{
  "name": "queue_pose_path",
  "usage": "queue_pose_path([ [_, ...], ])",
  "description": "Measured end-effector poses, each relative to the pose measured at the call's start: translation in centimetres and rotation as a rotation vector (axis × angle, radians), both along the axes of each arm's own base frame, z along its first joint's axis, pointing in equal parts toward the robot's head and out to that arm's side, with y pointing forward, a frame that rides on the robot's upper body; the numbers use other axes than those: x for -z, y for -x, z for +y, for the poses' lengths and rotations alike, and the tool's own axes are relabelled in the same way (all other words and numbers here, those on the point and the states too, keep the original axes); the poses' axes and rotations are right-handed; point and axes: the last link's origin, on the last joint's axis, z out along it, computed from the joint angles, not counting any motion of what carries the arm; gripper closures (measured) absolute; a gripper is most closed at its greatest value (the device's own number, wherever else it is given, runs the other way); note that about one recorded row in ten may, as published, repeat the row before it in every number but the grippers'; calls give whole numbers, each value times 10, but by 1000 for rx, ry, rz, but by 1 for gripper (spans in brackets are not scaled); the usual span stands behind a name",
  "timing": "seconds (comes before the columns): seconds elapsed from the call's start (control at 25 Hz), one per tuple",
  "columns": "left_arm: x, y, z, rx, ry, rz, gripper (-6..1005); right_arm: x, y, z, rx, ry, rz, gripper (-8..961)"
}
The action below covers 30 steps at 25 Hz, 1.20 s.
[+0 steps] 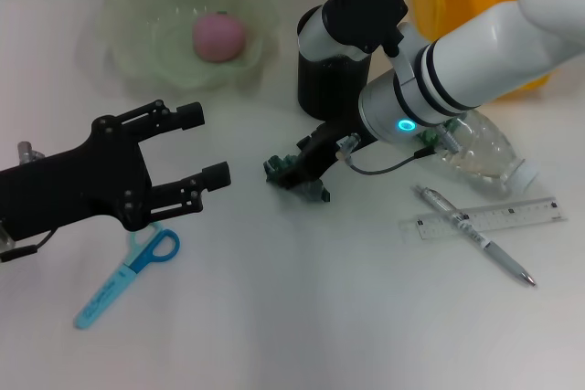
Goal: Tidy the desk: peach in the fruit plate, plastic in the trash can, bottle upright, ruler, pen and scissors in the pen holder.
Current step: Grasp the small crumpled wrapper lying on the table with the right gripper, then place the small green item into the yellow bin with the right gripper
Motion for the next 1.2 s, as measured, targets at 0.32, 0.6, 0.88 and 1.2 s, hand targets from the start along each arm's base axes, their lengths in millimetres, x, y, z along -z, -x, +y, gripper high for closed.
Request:
queue_pose_path([
  [0.32,2,2,0,-1,6,19,217,3,3,-1,-25,13,-17,384],
  [0.6,2,2,0,-1,5,20,217,3,6,-2,-34,21,-20,506],
  [0.88,2,2,0,-2,5,20,217,5,4,-5,-46,29,-32,713],
  [1.2,2,3,-1,-6,3,20,217,-1,5,-12,-48,-2,45,921],
])
